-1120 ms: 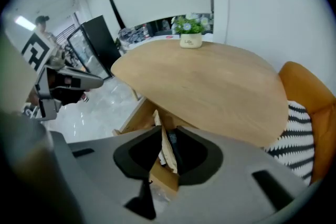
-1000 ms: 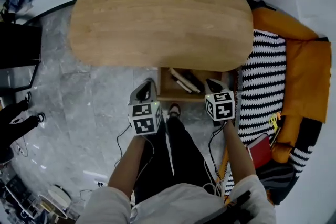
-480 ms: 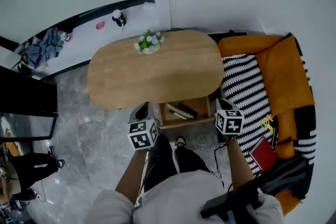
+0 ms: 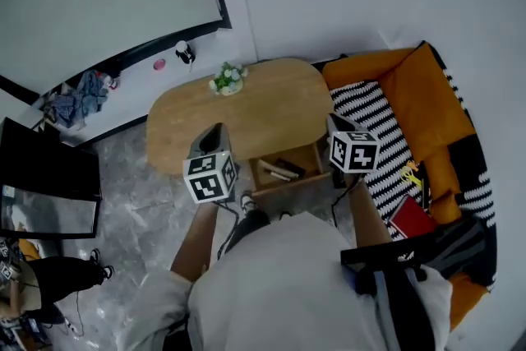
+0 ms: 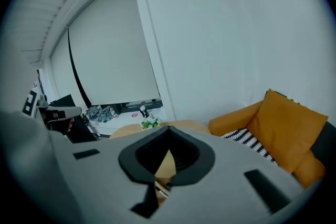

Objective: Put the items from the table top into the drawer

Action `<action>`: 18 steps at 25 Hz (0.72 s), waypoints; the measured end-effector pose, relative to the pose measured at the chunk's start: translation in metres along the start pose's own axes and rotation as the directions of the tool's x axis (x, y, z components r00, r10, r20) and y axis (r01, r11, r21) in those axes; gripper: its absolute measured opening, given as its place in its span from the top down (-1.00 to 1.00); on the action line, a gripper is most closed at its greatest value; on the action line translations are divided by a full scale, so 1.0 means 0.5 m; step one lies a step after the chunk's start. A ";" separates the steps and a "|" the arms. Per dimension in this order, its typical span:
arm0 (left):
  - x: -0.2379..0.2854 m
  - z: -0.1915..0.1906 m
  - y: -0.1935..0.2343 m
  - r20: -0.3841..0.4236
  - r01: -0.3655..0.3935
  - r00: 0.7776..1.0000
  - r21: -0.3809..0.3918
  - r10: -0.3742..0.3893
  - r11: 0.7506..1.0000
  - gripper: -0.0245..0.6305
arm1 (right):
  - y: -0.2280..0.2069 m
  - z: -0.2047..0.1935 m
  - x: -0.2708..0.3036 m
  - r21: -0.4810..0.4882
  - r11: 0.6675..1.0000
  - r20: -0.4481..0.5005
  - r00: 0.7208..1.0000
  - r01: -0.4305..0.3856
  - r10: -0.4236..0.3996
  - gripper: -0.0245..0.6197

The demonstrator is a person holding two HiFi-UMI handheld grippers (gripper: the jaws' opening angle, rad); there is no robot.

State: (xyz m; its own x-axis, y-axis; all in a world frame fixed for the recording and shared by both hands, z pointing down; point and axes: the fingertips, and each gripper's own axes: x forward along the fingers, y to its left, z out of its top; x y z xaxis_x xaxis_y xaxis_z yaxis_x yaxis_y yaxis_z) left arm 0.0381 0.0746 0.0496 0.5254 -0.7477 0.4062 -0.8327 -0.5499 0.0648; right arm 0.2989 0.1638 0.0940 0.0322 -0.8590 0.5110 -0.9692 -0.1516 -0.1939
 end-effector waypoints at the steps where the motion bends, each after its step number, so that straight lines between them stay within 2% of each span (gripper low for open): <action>1: -0.005 0.011 0.005 0.014 -0.004 1.000 -0.010 0.004 1.000 0.89 | 0.004 0.012 -0.008 0.001 1.000 0.017 1.000 0.000 0.000 0.94; 7: -0.026 0.017 0.033 0.032 -0.044 0.998 -0.072 0.046 0.996 0.89 | 0.015 0.043 -0.044 -0.060 0.998 0.049 0.999 0.024 -0.021 0.95; 18: -0.026 0.021 0.006 0.033 0.000 0.999 -0.067 0.002 0.998 0.89 | 0.040 0.040 -0.051 -0.059 0.998 0.032 0.999 0.019 -0.017 0.95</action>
State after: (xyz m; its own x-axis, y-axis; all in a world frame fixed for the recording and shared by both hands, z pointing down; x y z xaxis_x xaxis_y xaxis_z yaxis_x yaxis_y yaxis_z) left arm 0.0309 0.0788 0.0351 0.5291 -0.7607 0.3760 -0.8425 -0.5240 0.1254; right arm 0.2836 0.1727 0.0602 0.0566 -0.8714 0.4874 -0.9811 -0.1391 -0.1348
